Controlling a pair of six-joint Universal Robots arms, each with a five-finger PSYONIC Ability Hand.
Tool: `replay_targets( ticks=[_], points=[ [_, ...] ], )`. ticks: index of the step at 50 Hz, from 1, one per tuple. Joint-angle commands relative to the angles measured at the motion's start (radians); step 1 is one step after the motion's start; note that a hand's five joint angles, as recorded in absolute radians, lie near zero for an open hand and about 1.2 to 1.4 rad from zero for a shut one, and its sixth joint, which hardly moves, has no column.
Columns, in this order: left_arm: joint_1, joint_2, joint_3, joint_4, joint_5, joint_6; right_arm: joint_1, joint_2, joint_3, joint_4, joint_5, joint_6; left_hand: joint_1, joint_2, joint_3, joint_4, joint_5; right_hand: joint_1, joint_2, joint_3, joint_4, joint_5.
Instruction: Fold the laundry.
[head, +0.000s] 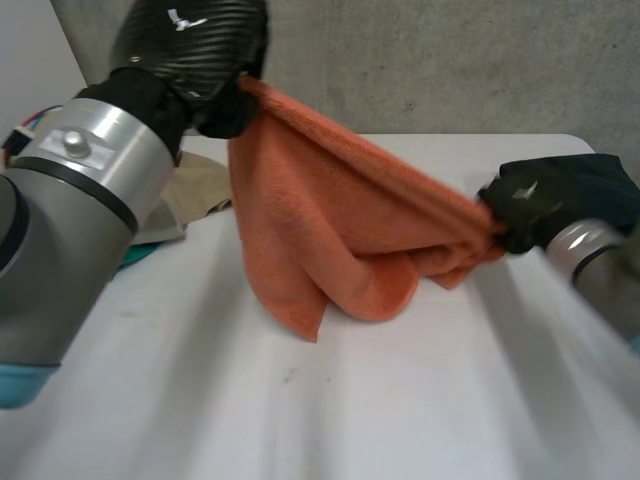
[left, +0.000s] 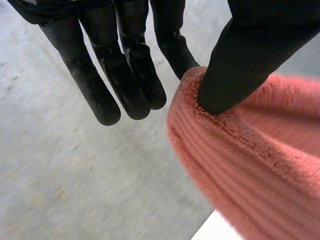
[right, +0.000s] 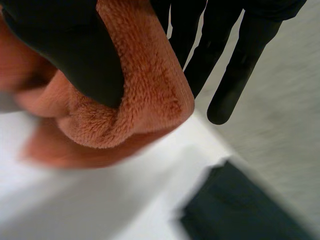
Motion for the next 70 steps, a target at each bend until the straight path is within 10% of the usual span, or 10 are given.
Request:
replay_targets(
  ticks=[1, 8, 18, 31, 52, 61, 70],
  points=[
    [0.125, 0.015, -0.082, -0.008, -0.012, 0.110, -0.088, -0.246, -0.135, 0.222, -0.048, -0.068, 0.232, 0.199, 0.204, 0.197, 0.246, 0.287, 0.221, 0.213, 0.201, 0.246],
    [0.141, -0.085, -0.182, 0.002, 0.013, 0.110, -0.097, -0.253, -0.255, 0.493, -0.148, -0.067, 0.232, 0.199, 0.204, 0.197, 0.246, 0.287, 0.221, 0.213, 0.201, 0.246],
    [0.145, -0.353, 0.030, 0.224, 0.023, 0.123, -0.042, -0.004, -0.407, 0.492, -0.053, -0.096, 0.232, 0.199, 0.204, 0.197, 0.246, 0.287, 0.221, 0.213, 0.201, 0.246],
    [0.208, -0.379, 0.366, 0.605, 0.010, 0.122, 0.050, 0.045, -0.582, -0.295, 0.166, 0.004, 0.232, 0.199, 0.204, 0.197, 0.246, 0.287, 0.221, 0.213, 0.201, 0.246],
    [0.217, -0.309, -0.265, 0.539, 0.019, 0.114, 0.081, 0.214, -0.292, -0.034, -0.013, 0.049, 0.232, 0.199, 0.204, 0.197, 0.246, 0.276, 0.210, 0.202, 0.190, 0.236],
    [0.216, -0.287, -0.359, 0.541, 0.017, 0.113, 0.070, 0.289, -0.277, 0.101, -0.007, 0.111, 0.232, 0.199, 0.204, 0.197, 0.246, -0.443, -0.509, -0.517, -0.529, -0.483],
    [0.216, -0.186, -0.382, 0.541, 0.017, 0.111, 0.027, 0.235, -0.243, 0.170, 0.034, 0.297, 0.232, 0.199, 0.204, 0.197, 0.246, -0.473, -0.539, -0.547, -0.559, -0.513]
  ],
)
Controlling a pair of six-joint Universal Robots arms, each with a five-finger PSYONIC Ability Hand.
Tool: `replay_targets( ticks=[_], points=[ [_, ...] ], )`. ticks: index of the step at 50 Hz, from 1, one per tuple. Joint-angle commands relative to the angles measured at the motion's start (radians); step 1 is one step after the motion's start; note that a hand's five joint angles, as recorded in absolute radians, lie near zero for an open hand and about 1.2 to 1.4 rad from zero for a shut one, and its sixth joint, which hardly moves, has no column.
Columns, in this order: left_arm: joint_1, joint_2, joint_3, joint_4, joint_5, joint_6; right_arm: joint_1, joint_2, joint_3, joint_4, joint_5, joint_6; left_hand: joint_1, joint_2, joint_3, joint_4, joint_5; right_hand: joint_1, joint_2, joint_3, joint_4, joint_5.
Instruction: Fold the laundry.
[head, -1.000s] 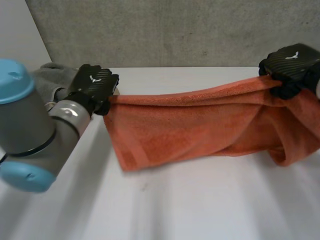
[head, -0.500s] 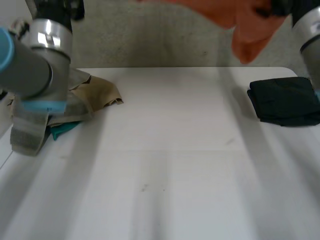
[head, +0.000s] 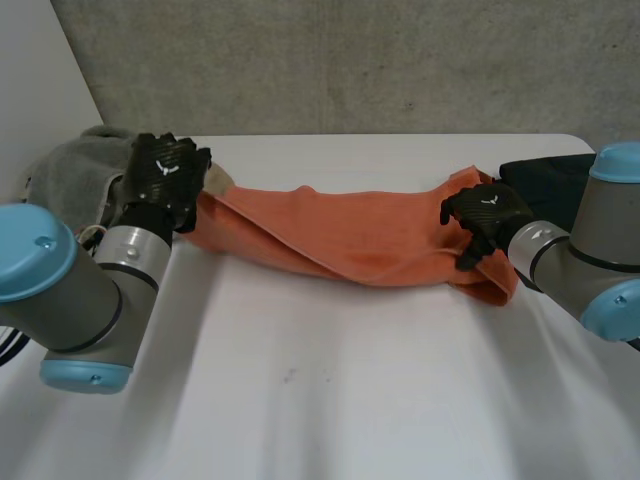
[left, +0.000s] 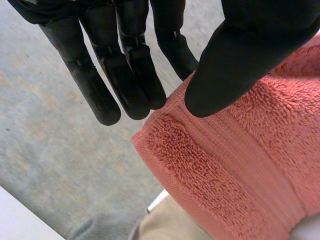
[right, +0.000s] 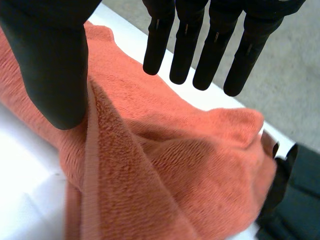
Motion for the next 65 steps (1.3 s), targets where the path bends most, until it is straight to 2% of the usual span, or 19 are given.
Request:
replay_targets(
  ticks=[1, 19, 29, 38, 50, 53, 54, 55, 62, 65],
  points=[
    [-0.001, 0.077, -0.014, -0.003, -0.002, -0.001, -0.053, -0.061, 0.029, 0.058, 0.041, 0.133, 0.232, 0.197, 0.203, 0.194, 0.218, 0.027, 0.037, 0.038, 0.039, 0.072],
    [-0.007, 0.134, -0.008, -0.008, -0.003, -0.002, -0.196, -0.155, 0.209, 0.095, 0.026, 0.151, 0.232, 0.197, 0.203, 0.194, 0.218, 0.030, 0.040, 0.041, 0.042, 0.075],
    [-0.024, 0.132, 0.021, -0.008, -0.005, -0.004, -0.207, -0.188, 0.313, 0.077, -0.022, 0.142, 0.232, 0.197, 0.203, 0.194, 0.218, 0.006, 0.017, 0.018, 0.018, 0.051],
    [-0.024, 0.132, 0.060, -0.009, -0.006, -0.004, -0.197, -0.115, 0.293, -0.009, -0.026, 0.148, 0.232, 0.197, 0.203, 0.194, 0.218, 0.015, 0.026, 0.027, 0.027, 0.060],
    [-0.024, 0.130, 0.077, -0.011, -0.006, -0.005, -0.131, 0.002, 0.180, -0.014, -0.014, 0.150, 0.232, 0.197, 0.203, 0.194, 0.218, 0.047, 0.058, 0.059, 0.059, 0.092],
    [-0.024, 0.130, 0.077, -0.011, -0.006, -0.013, -0.125, 0.026, 0.154, -0.020, -0.014, 0.150, 0.232, 0.197, 0.203, 0.194, 0.218, 0.240, 0.251, 0.252, 0.252, 0.285],
    [-0.024, 0.130, 0.077, -0.011, -0.008, -0.019, -0.124, 0.028, 0.149, -0.023, -0.014, 0.150, 0.232, 0.197, 0.203, 0.194, 0.218, 0.439, 0.449, 0.450, 0.451, 0.484],
    [-0.022, 0.129, 0.077, -0.011, -0.008, -0.022, -0.122, 0.028, 0.140, -0.037, -0.011, 0.153, 0.232, 0.197, 0.203, 0.194, 0.218, 0.783, 0.793, 0.794, 0.795, 0.828],
    [-0.009, 0.169, 0.104, -0.057, -0.012, -0.030, -0.133, -0.039, 0.137, -0.070, 0.061, 0.137, 0.232, 0.197, 0.203, 0.194, 0.218, 0.786, 0.797, 0.798, 0.798, 0.831],
    [0.010, 0.237, 0.116, -0.109, -0.011, -0.030, -0.133, -0.176, 0.129, -0.051, 0.061, 0.116, 0.232, 0.197, 0.203, 0.194, 0.218, 0.786, 0.797, 0.798, 0.798, 0.831]
  ],
)
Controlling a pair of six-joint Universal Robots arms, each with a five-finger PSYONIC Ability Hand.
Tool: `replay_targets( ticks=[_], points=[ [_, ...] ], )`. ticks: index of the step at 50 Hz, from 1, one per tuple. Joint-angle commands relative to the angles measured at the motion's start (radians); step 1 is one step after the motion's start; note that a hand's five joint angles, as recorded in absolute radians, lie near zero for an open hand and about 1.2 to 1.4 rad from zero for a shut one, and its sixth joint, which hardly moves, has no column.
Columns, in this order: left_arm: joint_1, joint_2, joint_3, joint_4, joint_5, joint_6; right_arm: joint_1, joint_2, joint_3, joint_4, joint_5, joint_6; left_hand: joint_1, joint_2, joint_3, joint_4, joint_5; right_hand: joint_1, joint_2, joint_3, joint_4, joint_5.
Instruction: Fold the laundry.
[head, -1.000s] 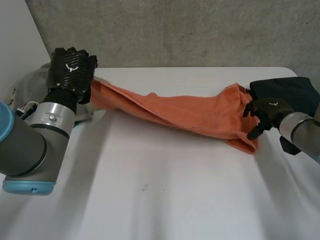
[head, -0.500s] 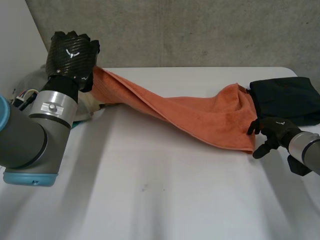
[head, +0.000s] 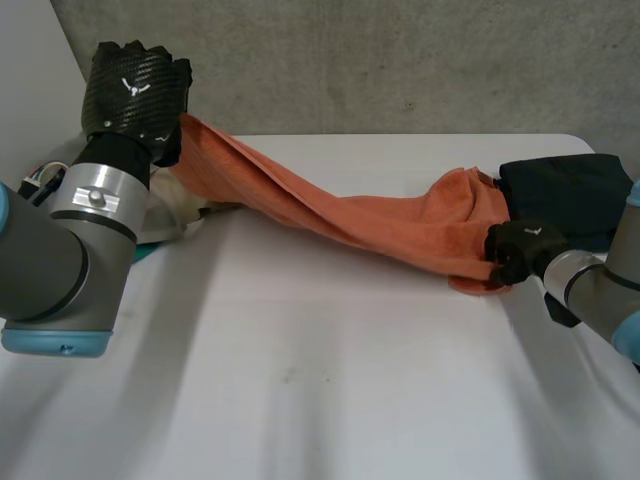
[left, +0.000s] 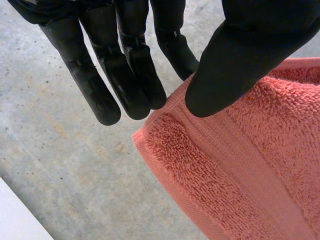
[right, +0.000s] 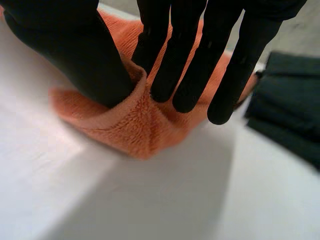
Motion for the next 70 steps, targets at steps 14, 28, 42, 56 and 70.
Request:
replay_targets(
  ticks=[14, 28, 42, 56, 70],
  points=[
    [0.104, 0.199, 0.043, -0.473, 0.011, 0.013, -0.060, -0.553, -0.243, 0.491, -0.044, -0.482, 0.232, 0.197, 0.202, 0.194, 0.218, 0.284, 0.218, 0.212, 0.202, 0.245],
    [0.099, -0.191, 0.210, -0.447, 0.008, 0.128, 0.047, -0.165, -0.397, 0.433, 0.127, -0.637, 0.232, 0.197, 0.202, 0.194, 0.218, 0.284, 0.218, 0.212, 0.202, 0.245],
    [0.108, -0.301, 0.640, 0.234, -0.009, 0.078, 0.086, -0.178, -0.483, -0.549, 0.200, -0.353, 0.232, 0.197, 0.202, 0.194, 0.218, 0.284, 0.218, 0.212, 0.202, 0.245],
    [0.131, -0.202, 0.256, 0.073, -0.018, 0.036, 0.080, -0.169, -0.335, -0.253, 0.079, -0.336, 0.232, 0.197, 0.202, 0.194, 0.218, 0.284, 0.218, 0.212, 0.202, 0.245],
    [0.180, -0.192, -0.026, 0.074, 0.000, 0.038, 0.043, 0.005, -0.191, 0.011, 0.032, -0.234, 0.232, 0.197, 0.202, 0.194, 0.218, 0.037, -0.029, -0.035, -0.045, -0.002]
  ],
)
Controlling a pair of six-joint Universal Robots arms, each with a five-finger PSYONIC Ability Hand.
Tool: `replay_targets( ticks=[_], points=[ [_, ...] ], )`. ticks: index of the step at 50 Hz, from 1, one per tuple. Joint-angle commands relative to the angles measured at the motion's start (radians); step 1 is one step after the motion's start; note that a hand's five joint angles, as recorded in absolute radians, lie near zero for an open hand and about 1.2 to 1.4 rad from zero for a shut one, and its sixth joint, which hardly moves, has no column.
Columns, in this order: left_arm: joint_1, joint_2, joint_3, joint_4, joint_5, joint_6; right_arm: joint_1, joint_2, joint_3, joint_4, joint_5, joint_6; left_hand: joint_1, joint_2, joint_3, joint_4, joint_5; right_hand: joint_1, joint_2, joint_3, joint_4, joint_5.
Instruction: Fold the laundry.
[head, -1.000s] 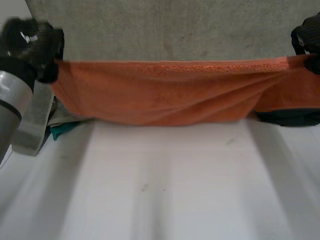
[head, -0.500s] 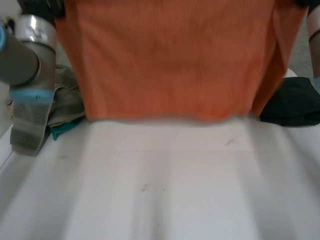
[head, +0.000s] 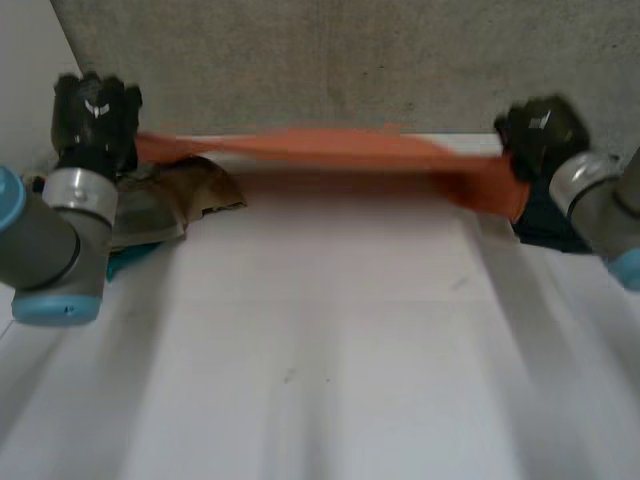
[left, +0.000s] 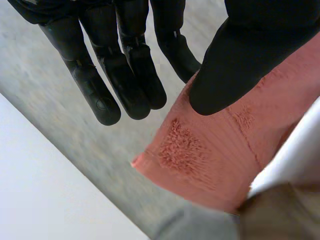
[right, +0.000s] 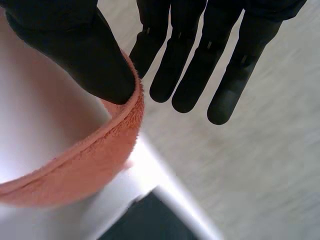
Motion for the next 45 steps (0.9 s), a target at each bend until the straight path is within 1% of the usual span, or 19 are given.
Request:
replay_targets(
  ticks=[1, 4, 6, 8, 10, 11, 12, 18, 20, 21, 22, 26, 31, 35, 38, 45],
  points=[
    [0.016, -0.003, -0.082, 0.004, 0.013, 0.000, -0.032, 0.081, 0.027, 0.092, 0.005, 0.123, 0.232, 0.197, 0.201, 0.193, 0.218, 0.003, -0.061, -0.070, -0.078, -0.069],
    [0.015, 0.000, -0.103, 0.004, 0.021, 0.000, -0.050, 0.090, 0.019, 0.128, 0.003, 0.245, 0.232, 0.197, 0.201, 0.193, 0.218, -0.062, -0.126, -0.135, -0.142, -0.134],
    [0.015, 0.006, -0.111, 0.004, 0.024, 0.000, -0.060, 0.100, 0.014, 0.142, 0.000, 0.285, 0.232, 0.197, 0.201, 0.193, 0.218, -0.097, -0.161, -0.170, -0.178, -0.169],
    [0.016, 0.014, -0.114, 0.002, 0.022, 0.000, -0.075, 0.107, 0.007, 0.164, -0.001, 0.305, 0.232, 0.197, 0.201, 0.193, 0.218, -0.086, -0.149, -0.158, -0.166, -0.158],
    [0.018, 0.024, -0.120, -0.004, 0.021, 0.000, -0.084, 0.110, 0.002, 0.178, -0.004, 0.305, 0.232, 0.197, 0.201, 0.193, 0.218, -0.039, -0.103, -0.112, -0.119, -0.111],
    [0.018, 0.030, -0.124, -0.006, 0.021, -0.002, -0.092, 0.113, -0.001, 0.191, -0.007, 0.303, 0.232, 0.197, 0.201, 0.193, 0.218, 0.153, 0.089, 0.080, 0.073, 0.081],
    [0.018, 0.035, -0.128, -0.006, 0.021, -0.002, -0.096, 0.115, -0.001, 0.199, -0.007, 0.305, 0.232, 0.197, 0.201, 0.193, 0.218, 0.276, 0.212, 0.203, 0.196, 0.204],
    [0.016, 0.084, -0.164, -0.010, 0.021, -0.003, -0.109, 0.110, 0.007, 0.236, -0.009, 0.302, 0.232, 0.197, 0.201, 0.193, 0.218, 0.278, 0.214, 0.205, 0.197, 0.205],
    [0.016, 0.096, -0.178, -0.010, 0.024, -0.002, -0.109, 0.100, 0.017, 0.256, -0.009, 0.299, 0.232, 0.197, 0.201, 0.193, 0.218, -0.189, -0.253, -0.262, -0.269, -0.261],
    [0.015, 0.106, -0.189, -0.010, 0.027, -0.002, -0.109, 0.094, 0.025, 0.263, -0.009, 0.297, 0.232, 0.197, 0.201, 0.193, 0.218, -0.380, -0.444, -0.453, -0.461, -0.452],
    [0.015, 0.110, -0.194, -0.010, 0.030, -0.002, -0.109, 0.086, 0.034, 0.270, -0.015, 0.299, 0.232, 0.197, 0.201, 0.193, 0.218, -0.455, -0.519, -0.527, -0.535, -0.527],
    [0.011, 0.124, -0.200, -0.013, 0.044, 0.000, -0.110, 0.041, 0.092, 0.270, -0.032, 0.266, 0.232, 0.197, 0.201, 0.193, 0.218, -0.517, -0.581, -0.590, -0.597, -0.589],
    [0.008, 0.133, -0.183, -0.018, 0.045, 0.000, -0.106, 0.029, 0.167, 0.256, -0.069, 0.107, 0.232, 0.197, 0.201, 0.193, 0.218, -0.523, -0.587, -0.596, -0.603, -0.595],
    [0.002, 0.133, -0.154, -0.029, 0.047, 0.000, -0.098, 0.044, 0.178, 0.242, -0.069, 0.043, 0.232, 0.197, 0.201, 0.193, 0.218, -0.499, -0.563, -0.572, -0.580, -0.572],
    [0.001, 0.132, -0.131, -0.039, 0.047, -0.002, -0.097, 0.076, 0.175, 0.216, -0.069, 0.016, 0.232, 0.197, 0.201, 0.193, 0.218, -0.499, -0.563, -0.572, -0.580, -0.572],
    [-0.013, 0.126, -0.102, -0.045, 0.045, -0.003, -0.095, 0.123, 0.154, 0.152, -0.064, 0.010, 0.232, 0.197, 0.201, 0.193, 0.218, -0.464, -0.528, -0.537, -0.545, -0.536]
  ],
)
